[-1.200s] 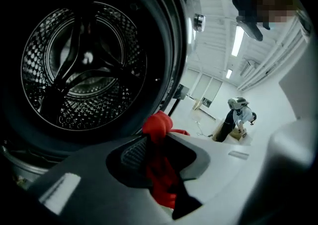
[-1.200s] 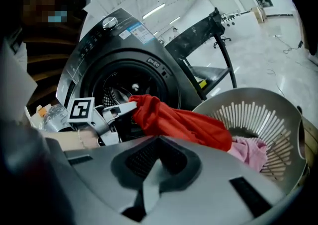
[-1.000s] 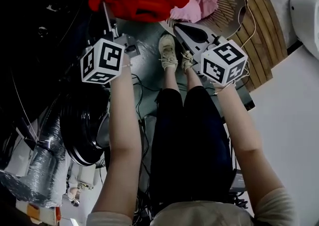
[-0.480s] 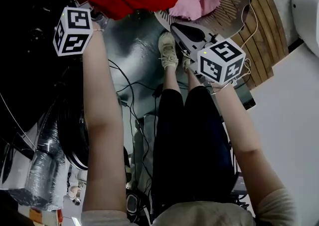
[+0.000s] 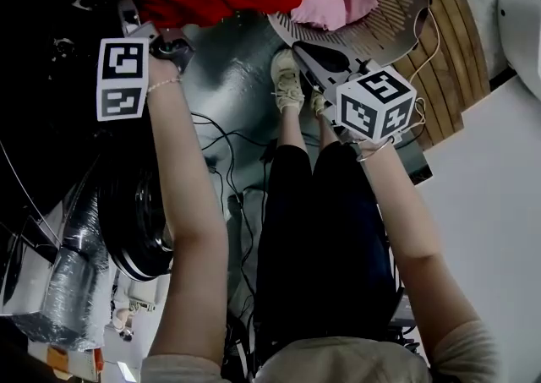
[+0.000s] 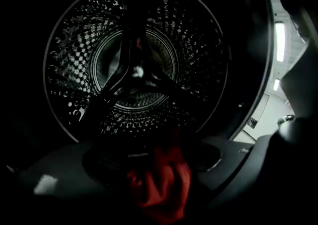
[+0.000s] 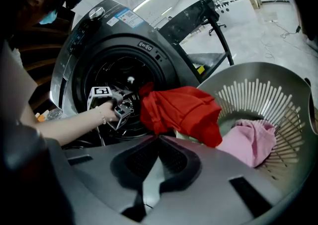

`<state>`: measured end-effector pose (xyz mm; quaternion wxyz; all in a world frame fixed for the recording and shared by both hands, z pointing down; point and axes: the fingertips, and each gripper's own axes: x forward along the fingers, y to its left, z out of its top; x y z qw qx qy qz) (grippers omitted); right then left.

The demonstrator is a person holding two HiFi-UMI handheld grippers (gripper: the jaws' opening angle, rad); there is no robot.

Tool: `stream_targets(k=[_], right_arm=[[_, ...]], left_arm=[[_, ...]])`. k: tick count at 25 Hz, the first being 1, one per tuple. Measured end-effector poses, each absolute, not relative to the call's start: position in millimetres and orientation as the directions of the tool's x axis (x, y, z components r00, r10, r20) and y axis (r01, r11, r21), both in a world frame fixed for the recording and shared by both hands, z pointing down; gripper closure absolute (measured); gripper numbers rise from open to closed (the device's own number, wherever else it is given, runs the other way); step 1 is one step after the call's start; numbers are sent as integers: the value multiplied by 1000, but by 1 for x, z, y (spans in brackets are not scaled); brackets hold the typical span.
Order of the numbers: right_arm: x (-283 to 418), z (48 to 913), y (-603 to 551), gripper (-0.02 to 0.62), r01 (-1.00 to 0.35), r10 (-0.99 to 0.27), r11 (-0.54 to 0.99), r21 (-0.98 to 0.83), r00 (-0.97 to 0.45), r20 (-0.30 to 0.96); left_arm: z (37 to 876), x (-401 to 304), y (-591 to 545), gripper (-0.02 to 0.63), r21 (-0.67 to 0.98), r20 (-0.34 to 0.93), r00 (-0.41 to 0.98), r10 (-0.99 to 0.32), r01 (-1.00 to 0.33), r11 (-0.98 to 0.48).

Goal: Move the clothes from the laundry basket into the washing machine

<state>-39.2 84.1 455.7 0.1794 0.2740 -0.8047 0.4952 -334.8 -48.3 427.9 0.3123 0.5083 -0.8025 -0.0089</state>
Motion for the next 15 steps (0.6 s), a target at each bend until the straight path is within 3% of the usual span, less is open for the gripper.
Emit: stream_targets(k=[4, 9, 12, 15], right_arm=[[-40, 455, 84, 586, -623, -267, 347, -701, -782, 563], [-35, 462, 84, 586, -632, -258, 315, -708, -775, 576], [-30, 465, 82, 586, -630, -251, 311, -711, -776, 578], [-26, 466, 79, 586, -629, -255, 313, -712, -777, 575]], left_arm=[[457, -266, 1, 254, 424, 596, -105, -796, -801, 423], [519, -180, 23, 208, 587, 674, 127, -727, -689, 424], [540, -168, 3, 206, 630, 667, 155, -729, -639, 441], [552, -170, -14, 210, 582, 692, 134, -709, -685, 438]])
